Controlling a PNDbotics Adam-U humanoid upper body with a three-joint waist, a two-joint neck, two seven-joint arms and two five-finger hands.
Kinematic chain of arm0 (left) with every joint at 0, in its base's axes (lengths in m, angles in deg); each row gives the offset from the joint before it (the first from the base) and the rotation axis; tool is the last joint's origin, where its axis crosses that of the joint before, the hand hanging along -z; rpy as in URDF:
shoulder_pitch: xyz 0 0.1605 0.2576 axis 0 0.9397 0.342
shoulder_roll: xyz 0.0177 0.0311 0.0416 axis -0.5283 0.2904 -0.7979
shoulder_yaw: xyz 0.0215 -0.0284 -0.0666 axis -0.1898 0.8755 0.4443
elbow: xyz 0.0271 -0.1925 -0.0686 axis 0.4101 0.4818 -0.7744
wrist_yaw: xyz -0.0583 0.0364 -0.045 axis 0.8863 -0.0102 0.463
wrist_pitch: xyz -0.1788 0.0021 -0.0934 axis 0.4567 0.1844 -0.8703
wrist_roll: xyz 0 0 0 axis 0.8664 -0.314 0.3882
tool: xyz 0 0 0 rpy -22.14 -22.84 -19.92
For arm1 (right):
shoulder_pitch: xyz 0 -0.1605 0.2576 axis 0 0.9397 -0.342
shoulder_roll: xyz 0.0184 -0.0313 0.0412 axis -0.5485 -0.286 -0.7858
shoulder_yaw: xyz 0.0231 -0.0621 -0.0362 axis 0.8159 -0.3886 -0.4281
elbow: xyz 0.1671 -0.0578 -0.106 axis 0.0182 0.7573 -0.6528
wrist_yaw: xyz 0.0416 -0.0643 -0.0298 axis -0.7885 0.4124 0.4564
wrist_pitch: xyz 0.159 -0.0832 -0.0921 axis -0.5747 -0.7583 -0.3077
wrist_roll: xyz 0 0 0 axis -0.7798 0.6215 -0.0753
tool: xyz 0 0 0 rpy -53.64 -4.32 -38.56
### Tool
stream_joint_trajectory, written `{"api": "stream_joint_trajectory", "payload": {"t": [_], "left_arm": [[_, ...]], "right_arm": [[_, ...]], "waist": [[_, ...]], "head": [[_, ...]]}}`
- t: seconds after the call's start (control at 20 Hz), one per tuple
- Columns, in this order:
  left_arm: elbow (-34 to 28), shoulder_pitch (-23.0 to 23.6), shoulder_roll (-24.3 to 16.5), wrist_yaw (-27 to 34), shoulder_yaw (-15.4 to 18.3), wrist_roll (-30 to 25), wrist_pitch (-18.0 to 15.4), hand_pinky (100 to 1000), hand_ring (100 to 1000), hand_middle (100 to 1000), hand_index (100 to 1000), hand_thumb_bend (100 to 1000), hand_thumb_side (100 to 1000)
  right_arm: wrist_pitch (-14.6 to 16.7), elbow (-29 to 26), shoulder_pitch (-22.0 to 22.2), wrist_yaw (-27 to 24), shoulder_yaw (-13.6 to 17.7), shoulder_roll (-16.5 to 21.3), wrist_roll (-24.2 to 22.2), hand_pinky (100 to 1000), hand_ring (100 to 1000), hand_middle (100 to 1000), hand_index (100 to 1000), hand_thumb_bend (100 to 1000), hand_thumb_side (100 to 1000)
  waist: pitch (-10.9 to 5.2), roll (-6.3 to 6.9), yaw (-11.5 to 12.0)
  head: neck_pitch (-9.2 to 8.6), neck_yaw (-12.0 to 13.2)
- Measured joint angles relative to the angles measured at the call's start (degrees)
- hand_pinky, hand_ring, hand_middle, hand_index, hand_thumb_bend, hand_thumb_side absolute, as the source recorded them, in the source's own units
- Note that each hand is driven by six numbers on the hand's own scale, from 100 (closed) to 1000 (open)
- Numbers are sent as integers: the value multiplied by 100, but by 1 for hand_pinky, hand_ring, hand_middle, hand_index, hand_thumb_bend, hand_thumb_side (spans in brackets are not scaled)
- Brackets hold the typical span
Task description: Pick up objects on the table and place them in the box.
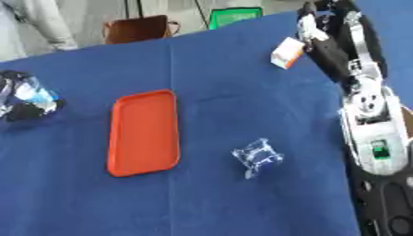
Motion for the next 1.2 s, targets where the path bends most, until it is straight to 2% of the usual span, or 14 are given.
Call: {"api": "stream_joint_trajectory", "payload": {"t": [0.05,0.1,0.15,0.2,0.25,0.3,0.35,0.4,0.55,0.7,0.75,1.2], "left_arm": [[13,-2,-1,29,0,3,0,596,663,728,839,556,531],[20,-4,-3,57,1,13,8,596,663,728,839,556,531],[33,-6,-3,87,2,29,21,543,620,704,833,455,476],[48,-6,-4,121,2,47,37,543,620,704,833,455,476],[53,-6,-4,158,2,65,52,507,589,683,826,382,437],[65,-6,-4,198,3,86,69,507,589,683,826,382,437],[75,-6,-4,240,4,109,83,415,494,613,798,149,313],[76,-15,-6,288,18,138,104,405,485,607,795,119,301],[77,-9,-6,475,54,256,194,351,436,577,779,100,242],[74,2,-6,693,71,389,267,331,420,574,777,100,230],[73,7,-6,761,71,424,282,300,410,582,776,100,217],[-405,168,-63,1474,107,514,337,285,395,582,775,100,238]], "right_arm": [[0,0,0,0,0,0,-1,701,518,635,854,100,551],[1,1,-1,0,0,0,-3,701,518,635,854,100,551],[3,2,-2,-1,0,0,-6,701,518,635,854,100,552],[5,3,-2,-1,0,0,-8,701,518,635,854,100,552],[5,4,-3,-1,0,0,-10,701,518,635,854,100,552],[6,9,-6,-1,0,0,-11,701,518,635,854,100,552],[6,16,-12,-1,0,0,-11,701,518,635,854,100,553],[6,23,-18,-1,0,0,-11,701,518,635,854,100,554],[6,32,-18,-2,0,0,-11,701,518,635,854,100,554],[6,32,-18,-2,0,0,-11,701,518,635,854,100,555],[6,32,-18,-2,0,0,-11,701,518,635,854,100,556],[5,32,-17,-2,2,0,-10,701,518,635,854,100,558]], "waist": [[1,0,0],[3,0,-1],[4,0,-1],[5,0,-3],[6,0,-4],[7,0,-4],[7,0,-4],[7,0,-4],[8,0,-4],[8,1,-1],[8,1,-1],[8,-1,21]], "head": [[0,0],[0,1],[0,1],[0,1],[0,1],[0,1],[0,1],[0,1],[0,0],[0,-1],[0,-2],[0,-37]]}}
